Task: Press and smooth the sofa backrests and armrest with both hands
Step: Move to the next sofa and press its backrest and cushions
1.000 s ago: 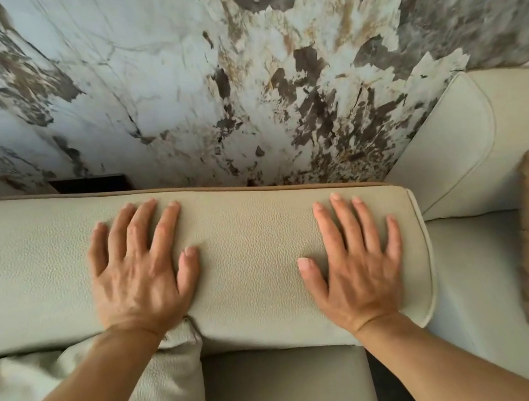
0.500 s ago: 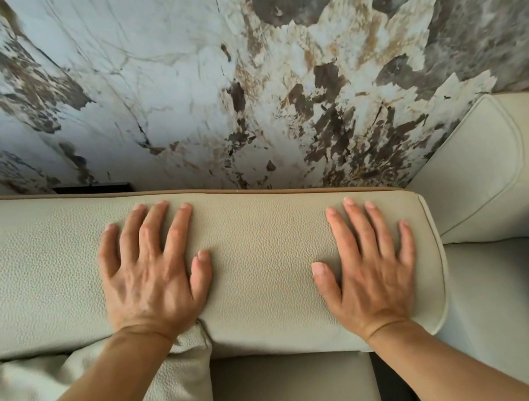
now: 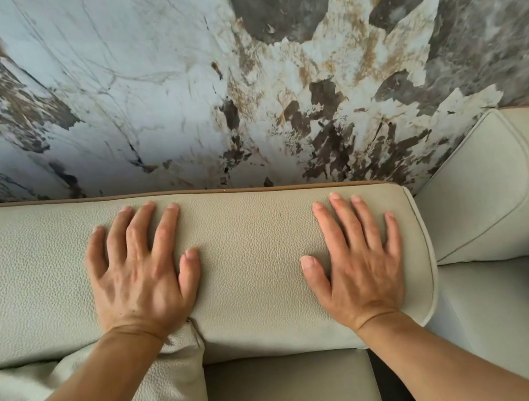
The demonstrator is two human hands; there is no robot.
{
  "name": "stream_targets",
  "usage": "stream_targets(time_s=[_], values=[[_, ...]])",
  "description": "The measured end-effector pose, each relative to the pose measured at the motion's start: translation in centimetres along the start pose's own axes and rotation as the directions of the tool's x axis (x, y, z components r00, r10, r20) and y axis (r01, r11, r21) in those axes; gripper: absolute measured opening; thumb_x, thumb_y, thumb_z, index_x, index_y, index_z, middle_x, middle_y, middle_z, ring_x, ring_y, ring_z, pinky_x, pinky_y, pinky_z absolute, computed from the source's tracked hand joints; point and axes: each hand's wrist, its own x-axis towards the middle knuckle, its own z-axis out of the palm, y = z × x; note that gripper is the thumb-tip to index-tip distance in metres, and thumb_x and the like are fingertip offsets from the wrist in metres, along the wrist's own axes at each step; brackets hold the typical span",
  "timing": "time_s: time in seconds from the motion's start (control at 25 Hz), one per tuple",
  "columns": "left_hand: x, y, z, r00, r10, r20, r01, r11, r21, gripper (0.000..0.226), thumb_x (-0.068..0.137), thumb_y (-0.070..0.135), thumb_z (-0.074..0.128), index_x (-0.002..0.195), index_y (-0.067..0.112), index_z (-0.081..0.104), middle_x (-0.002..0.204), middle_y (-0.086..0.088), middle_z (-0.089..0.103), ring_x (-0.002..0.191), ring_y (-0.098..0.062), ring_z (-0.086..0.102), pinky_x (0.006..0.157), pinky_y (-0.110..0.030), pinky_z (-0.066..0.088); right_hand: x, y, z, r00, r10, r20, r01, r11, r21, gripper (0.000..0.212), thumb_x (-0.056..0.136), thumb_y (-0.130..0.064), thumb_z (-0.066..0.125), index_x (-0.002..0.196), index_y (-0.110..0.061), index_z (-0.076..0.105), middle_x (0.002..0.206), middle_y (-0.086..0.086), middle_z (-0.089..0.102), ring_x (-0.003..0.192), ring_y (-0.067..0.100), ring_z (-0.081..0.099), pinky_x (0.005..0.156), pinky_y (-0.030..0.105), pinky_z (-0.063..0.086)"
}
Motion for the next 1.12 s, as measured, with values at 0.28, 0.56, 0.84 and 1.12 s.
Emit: stream_targets(time_s=[0.28, 0.56, 0.84, 1.12], values=[[2.2, 0.2, 1.6, 1.000, -0.021, -0.013, 0.022, 1.000, 0.016, 0.059, 0.089, 0.048, 0.033, 0.137, 0.018, 0.049, 0.137, -0.012, 0.050, 0.132, -0.034, 0.040, 0.112, -0.054, 0.023, 3.1, 0.6, 1.6, 1.000, -0.021, -0.017, 0.022, 1.000, 0.009, 0.068, 0.089, -0.056, 0.029, 0.145, -0.020, 0.039, 0.152, 0.006, 0.039, 0.141, 0.030, 0.031, 0.113, 0.059, 0.016], [4.2, 0.3, 2.9, 0.999, -0.049, -0.009, 0.049, 0.999, 0.012, 0.060, 0.088, 0.049, 0.032, 0.136, 0.019, 0.049, 0.137, -0.012, 0.050, 0.132, -0.034, 0.039, 0.112, -0.054, 0.022, 5.7, 0.9, 2.8, 0.999, -0.036, -0.030, 0.037, 0.999, 0.020, 0.068, 0.088, -0.055, 0.031, 0.145, -0.020, 0.040, 0.151, 0.007, 0.040, 0.140, 0.031, 0.033, 0.113, 0.060, 0.017], [5.8, 0.3, 4.1, 0.998, -0.065, -0.007, 0.065, 0.998, 0.000, 0.059, 0.088, 0.049, 0.032, 0.136, 0.019, 0.048, 0.137, -0.012, 0.049, 0.132, -0.035, 0.038, 0.112, -0.054, 0.021, 8.1, 1.0, 3.8, 0.999, -0.043, -0.023, 0.043, 0.999, 0.020, 0.067, 0.089, -0.055, 0.029, 0.145, -0.020, 0.040, 0.151, 0.006, 0.040, 0.140, 0.030, 0.033, 0.113, 0.059, 0.018], [7.3, 0.4, 5.0, 0.995, -0.092, -0.028, 0.092, 0.996, -0.010, 0.059, 0.088, 0.048, 0.032, 0.135, 0.018, 0.050, 0.136, -0.013, 0.051, 0.132, -0.035, 0.039, 0.112, -0.054, 0.021, 10.1, 1.2, 4.7, 0.998, -0.060, -0.019, 0.061, 0.998, 0.010, 0.067, 0.090, -0.055, 0.027, 0.145, -0.019, 0.039, 0.151, 0.006, 0.040, 0.140, 0.031, 0.033, 0.112, 0.059, 0.019]])
